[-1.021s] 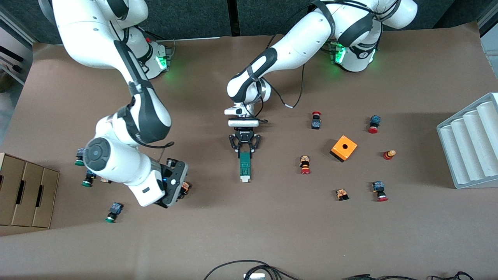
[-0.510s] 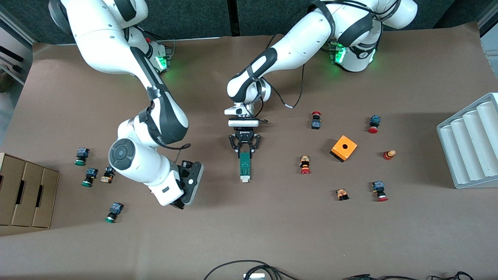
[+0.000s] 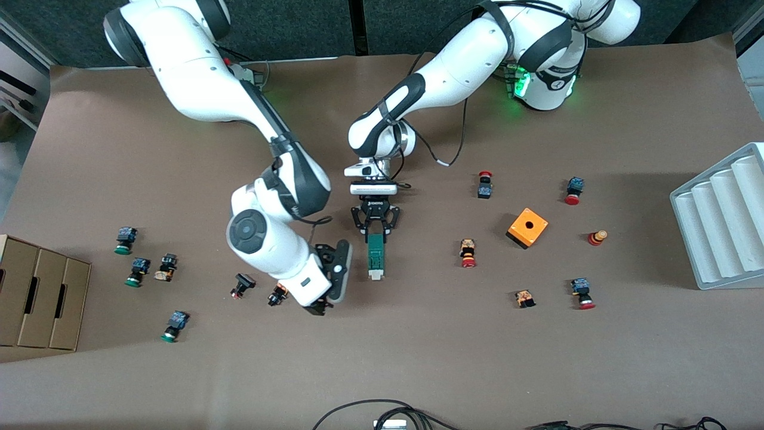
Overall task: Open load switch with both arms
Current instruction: 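Reach the right gripper toward the white lever while the left gripper holds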
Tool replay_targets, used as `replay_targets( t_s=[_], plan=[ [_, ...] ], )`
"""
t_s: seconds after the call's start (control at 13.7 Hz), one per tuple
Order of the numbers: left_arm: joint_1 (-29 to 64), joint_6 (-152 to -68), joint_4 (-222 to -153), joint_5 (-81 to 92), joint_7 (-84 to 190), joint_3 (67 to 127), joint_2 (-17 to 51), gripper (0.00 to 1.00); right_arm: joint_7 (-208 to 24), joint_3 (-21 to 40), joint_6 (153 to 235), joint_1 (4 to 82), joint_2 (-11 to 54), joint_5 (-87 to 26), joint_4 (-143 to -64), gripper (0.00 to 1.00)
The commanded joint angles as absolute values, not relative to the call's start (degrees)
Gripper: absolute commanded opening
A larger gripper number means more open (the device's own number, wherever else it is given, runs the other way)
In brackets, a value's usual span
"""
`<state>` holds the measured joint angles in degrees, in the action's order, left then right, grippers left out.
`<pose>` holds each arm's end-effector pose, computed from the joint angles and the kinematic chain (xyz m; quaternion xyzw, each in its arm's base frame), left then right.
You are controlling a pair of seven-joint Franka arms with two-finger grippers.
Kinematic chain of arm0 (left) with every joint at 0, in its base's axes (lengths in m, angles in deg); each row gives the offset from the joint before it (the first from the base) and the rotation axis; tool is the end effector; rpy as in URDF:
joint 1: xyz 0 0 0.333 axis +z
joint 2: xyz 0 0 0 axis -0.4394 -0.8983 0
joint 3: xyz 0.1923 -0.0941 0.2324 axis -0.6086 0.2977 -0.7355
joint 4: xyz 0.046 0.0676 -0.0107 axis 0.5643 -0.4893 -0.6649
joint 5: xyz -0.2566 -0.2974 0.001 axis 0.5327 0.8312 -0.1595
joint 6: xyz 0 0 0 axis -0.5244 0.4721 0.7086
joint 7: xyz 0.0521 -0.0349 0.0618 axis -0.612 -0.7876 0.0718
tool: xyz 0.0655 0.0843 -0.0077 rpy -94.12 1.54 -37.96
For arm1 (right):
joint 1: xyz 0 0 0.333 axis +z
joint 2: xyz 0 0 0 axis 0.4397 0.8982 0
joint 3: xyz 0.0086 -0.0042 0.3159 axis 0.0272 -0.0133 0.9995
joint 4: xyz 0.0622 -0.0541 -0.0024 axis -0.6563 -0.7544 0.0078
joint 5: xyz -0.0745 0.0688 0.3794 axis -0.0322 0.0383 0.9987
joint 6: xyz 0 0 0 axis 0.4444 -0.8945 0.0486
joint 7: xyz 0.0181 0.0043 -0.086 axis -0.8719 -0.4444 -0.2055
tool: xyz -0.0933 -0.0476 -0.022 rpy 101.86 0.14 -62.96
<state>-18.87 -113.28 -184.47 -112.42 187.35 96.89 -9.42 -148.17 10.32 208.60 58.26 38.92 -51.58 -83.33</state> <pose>0.3517 -0.5537 0.0850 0.8567 0.0010 0.5157 0.0122 0.6548 0.3650 0.3141 -0.7540 -0.6444 -0.1128 0.0584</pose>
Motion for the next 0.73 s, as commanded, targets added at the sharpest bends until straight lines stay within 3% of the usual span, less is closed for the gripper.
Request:
replay_targets(
  t_s=[0.0,0.29,0.66],
  plan=[
    [-19.64,-112.66,-184.44,-113.39,188.57,96.27,-9.65,0.33,-150.2,7.49,212.03,61.66,42.38,-49.87,-80.89,0.98],
    [-19.64,-112.66,-184.44,-113.39,188.57,96.36,-9.65,0.33,-149.42,6.16,213.97,64.4,44.75,-49.78,-80.89,0.97],
    [-19.64,-112.66,-184.53,-113.39,188.57,96.27,-9.74,0.34,-149.33,5.63,218.28,66.68,46.95,-49.61,-80.89,0.81]
  ],
)
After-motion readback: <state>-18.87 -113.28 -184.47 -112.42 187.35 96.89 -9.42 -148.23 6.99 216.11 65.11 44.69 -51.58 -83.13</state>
